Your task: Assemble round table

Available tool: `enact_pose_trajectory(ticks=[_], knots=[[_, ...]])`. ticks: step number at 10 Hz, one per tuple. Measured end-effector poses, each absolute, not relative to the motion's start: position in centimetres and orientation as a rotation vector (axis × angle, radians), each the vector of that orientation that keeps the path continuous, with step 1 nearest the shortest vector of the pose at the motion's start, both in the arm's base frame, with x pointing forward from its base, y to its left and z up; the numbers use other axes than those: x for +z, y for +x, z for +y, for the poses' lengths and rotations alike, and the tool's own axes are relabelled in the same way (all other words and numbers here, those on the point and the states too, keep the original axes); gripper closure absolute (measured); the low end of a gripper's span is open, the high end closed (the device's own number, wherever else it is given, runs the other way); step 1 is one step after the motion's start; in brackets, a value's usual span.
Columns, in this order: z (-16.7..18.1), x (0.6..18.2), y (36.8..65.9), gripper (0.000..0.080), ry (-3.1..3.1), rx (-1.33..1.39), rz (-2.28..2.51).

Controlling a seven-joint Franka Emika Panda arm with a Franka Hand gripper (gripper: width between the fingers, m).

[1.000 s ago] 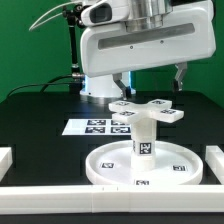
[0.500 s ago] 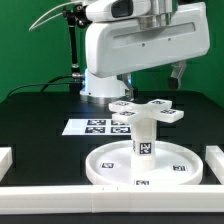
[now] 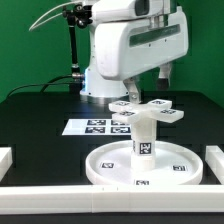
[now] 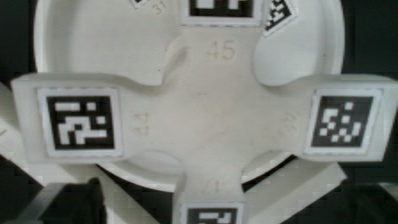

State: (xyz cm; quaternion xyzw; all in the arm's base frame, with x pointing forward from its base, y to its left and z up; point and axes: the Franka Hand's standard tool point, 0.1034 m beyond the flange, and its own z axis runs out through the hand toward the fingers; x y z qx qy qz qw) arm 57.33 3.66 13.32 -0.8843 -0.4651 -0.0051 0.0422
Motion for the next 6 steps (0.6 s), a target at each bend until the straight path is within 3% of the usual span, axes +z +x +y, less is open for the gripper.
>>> enact_pose_trajectory(ticks=[6], knots=[[2.94, 13.13, 57.29, 0.015, -2.402, -0.013, -1.925]])
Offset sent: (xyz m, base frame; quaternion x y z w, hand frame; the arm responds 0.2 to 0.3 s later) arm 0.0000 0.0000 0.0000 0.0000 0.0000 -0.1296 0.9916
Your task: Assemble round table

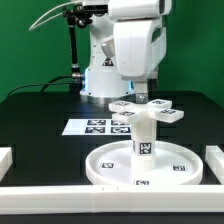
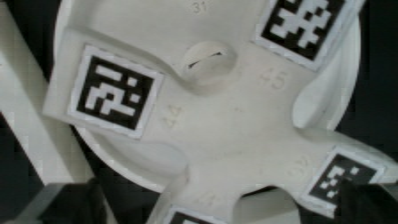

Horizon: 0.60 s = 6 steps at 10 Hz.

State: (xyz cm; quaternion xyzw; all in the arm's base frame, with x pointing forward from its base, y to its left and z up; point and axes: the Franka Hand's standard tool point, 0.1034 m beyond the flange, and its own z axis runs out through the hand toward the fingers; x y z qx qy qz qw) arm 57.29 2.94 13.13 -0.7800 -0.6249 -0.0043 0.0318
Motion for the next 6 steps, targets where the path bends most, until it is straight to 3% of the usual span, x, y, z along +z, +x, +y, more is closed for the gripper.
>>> enact_pose_trajectory(ticks=[6], knots=[[2.63, 12.19, 56.46, 0.015, -2.202, 0.028, -2.157]])
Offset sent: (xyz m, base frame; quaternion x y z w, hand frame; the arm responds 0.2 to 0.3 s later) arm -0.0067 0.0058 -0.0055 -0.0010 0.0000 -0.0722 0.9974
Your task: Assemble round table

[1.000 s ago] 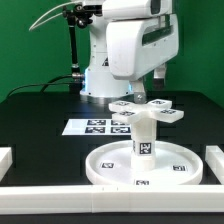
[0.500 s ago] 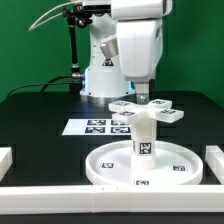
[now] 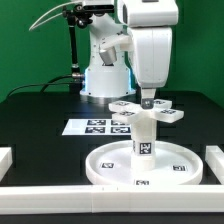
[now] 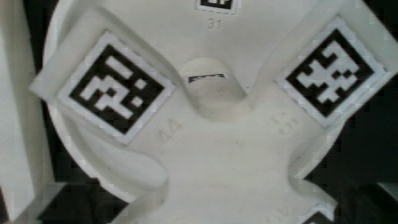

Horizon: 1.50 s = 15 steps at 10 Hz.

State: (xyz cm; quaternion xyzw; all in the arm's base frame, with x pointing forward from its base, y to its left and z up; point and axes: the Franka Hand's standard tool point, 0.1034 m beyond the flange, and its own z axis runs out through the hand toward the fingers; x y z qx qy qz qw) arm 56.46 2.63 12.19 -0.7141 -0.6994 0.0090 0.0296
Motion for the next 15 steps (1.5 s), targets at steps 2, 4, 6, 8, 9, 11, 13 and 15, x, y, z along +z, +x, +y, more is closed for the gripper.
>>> enact_pose_trajectory(ticks=[2, 4, 6, 8, 9, 11, 13, 15], knots=[[2.6, 12.0, 56.3, 0.015, -2.224, 0.033, -2.132], [2.6, 11.7, 56.2, 0.015, -2.222, 0.041, -2.128], [2.6, 11.0, 56.0, 0.015, -2.217, 0.056, -2.123], [2.6, 10.6, 55.9, 0.015, -2.223, 0.064, -2.112], [2.5, 10.6, 55.8, 0.015, -2.231, 0.066, -2.103], [2.5, 10.4, 55.8, 0.015, -2.233, 0.069, -2.098], [2.2, 10.4, 55.8, 0.0259, -2.238, 0.071, -2.093], [1.8, 10.4, 55.8, 0.0363, -2.246, 0.07, -2.084]])
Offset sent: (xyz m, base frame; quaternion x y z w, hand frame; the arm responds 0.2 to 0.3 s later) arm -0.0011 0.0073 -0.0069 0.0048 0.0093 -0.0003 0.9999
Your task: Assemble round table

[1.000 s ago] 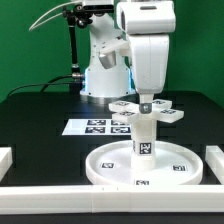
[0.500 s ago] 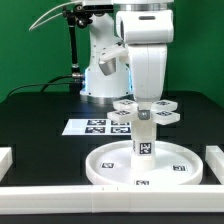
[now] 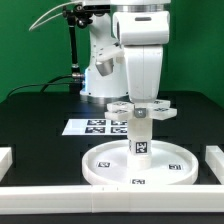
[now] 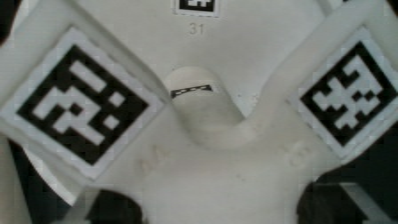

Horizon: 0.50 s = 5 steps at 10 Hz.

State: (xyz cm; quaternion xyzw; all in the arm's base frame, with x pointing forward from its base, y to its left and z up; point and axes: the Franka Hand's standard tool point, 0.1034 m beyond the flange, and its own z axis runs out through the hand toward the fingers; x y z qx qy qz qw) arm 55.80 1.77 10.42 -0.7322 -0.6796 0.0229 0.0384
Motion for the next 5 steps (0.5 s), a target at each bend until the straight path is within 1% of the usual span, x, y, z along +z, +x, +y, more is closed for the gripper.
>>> enact_pose_trajectory(ticks=[5], knots=[[1.76, 10.4, 55.78, 0.0363, -2.276, 0.075, -2.05]])
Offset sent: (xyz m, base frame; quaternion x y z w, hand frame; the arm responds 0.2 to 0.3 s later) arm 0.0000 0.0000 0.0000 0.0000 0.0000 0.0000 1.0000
